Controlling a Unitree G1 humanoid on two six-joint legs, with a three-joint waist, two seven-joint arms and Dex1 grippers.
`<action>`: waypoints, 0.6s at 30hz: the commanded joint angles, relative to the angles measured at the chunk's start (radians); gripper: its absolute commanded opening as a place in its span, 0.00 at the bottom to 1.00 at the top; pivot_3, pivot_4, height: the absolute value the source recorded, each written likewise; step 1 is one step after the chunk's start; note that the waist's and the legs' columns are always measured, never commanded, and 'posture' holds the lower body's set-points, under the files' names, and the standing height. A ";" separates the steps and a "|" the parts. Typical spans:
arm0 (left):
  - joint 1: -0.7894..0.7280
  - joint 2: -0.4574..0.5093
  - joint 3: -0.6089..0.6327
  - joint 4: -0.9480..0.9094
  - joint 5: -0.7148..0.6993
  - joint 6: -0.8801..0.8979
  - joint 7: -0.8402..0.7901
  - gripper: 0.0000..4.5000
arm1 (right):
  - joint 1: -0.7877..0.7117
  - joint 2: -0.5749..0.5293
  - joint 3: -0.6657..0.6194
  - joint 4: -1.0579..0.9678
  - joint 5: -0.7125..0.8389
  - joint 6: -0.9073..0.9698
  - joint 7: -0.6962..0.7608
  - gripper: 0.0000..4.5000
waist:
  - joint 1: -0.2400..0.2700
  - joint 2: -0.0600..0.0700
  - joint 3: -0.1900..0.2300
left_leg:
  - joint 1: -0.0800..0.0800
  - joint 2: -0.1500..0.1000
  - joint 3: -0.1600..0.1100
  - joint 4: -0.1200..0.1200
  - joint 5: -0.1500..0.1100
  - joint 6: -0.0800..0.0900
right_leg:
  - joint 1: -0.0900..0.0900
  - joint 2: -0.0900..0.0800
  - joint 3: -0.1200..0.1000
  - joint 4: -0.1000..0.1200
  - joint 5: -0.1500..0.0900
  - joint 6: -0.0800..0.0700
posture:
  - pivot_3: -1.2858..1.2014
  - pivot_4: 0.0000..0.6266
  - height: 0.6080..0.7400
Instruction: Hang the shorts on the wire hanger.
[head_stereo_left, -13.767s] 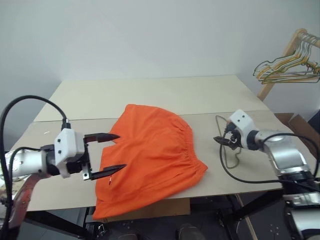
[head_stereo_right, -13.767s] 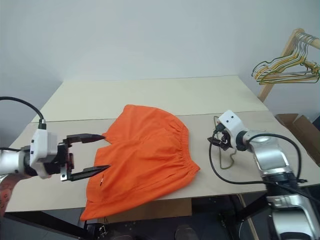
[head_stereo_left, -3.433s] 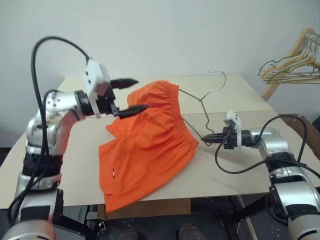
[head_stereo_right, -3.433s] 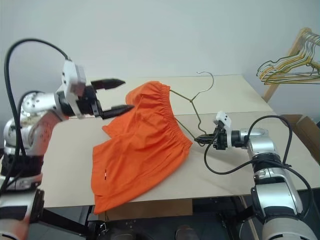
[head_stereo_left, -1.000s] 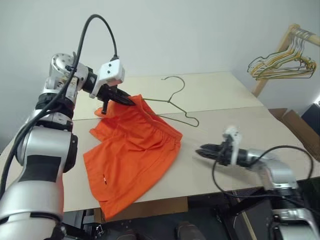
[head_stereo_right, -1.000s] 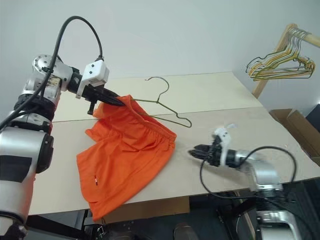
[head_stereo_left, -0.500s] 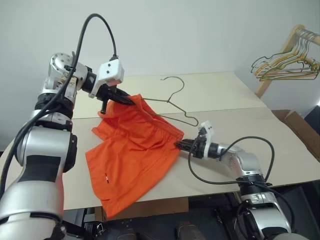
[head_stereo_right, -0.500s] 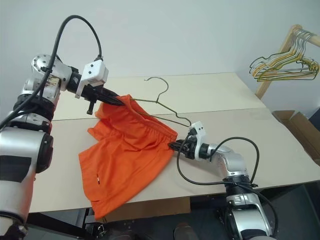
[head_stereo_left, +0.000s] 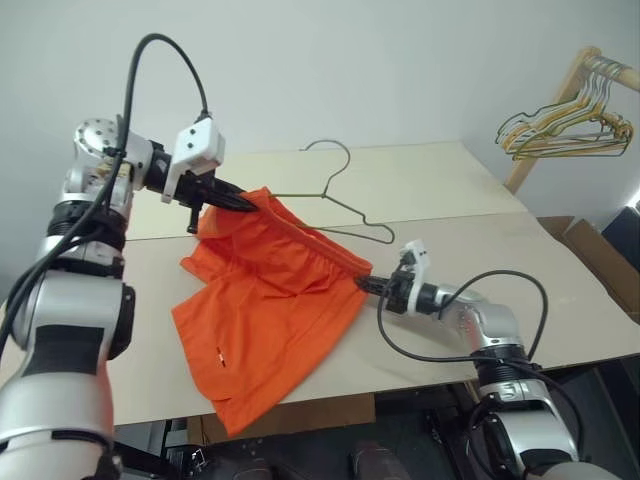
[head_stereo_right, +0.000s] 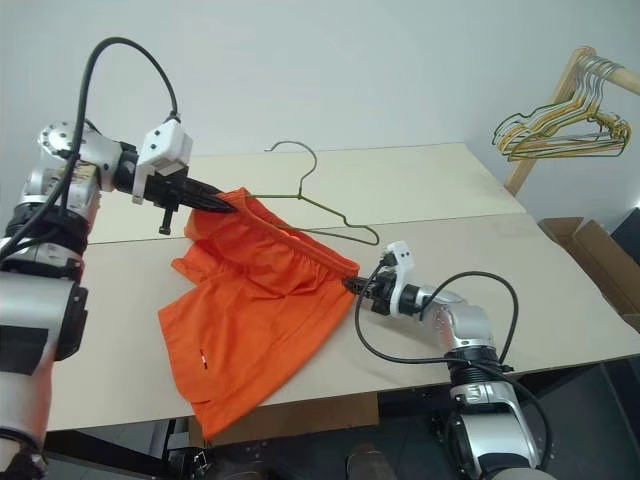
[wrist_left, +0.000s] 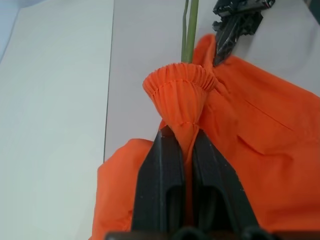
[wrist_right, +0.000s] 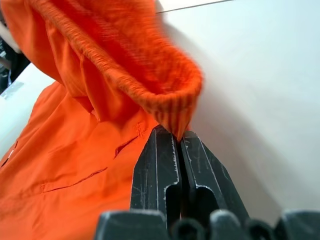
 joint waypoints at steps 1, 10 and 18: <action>0.011 0.097 -0.068 -0.104 -0.144 0.027 -0.003 0.00 | -0.011 -0.054 -0.031 -0.001 -0.009 -0.039 0.014 0.00 | -0.001 0.000 0.000 | 0.000 0.000 0.000 0.000 0.000 0.000 | 0.000 0.000 0.000 0.000 0.000 0.000 | 0.48 0.00 1.00; 0.023 0.148 -0.147 -0.092 -0.160 -0.010 -0.003 0.00 | -0.037 -0.157 -0.008 0.065 -0.041 -0.088 0.098 0.00 | 0.003 0.000 0.000 | 0.000 -0.001 -0.001 0.001 0.000 0.000 | 0.001 0.000 0.000 -0.002 -0.001 0.001 | 0.48 0.00 1.00; 0.022 0.073 -0.072 0.022 0.050 -0.115 0.051 0.00 | 0.026 -0.296 0.048 -0.106 -0.144 -0.317 0.171 0.00 | 0.009 0.001 0.000 | -0.001 -0.002 0.000 0.002 0.000 0.000 | 0.000 0.000 0.000 -0.004 -0.001 0.001 | 0.47 0.00 1.00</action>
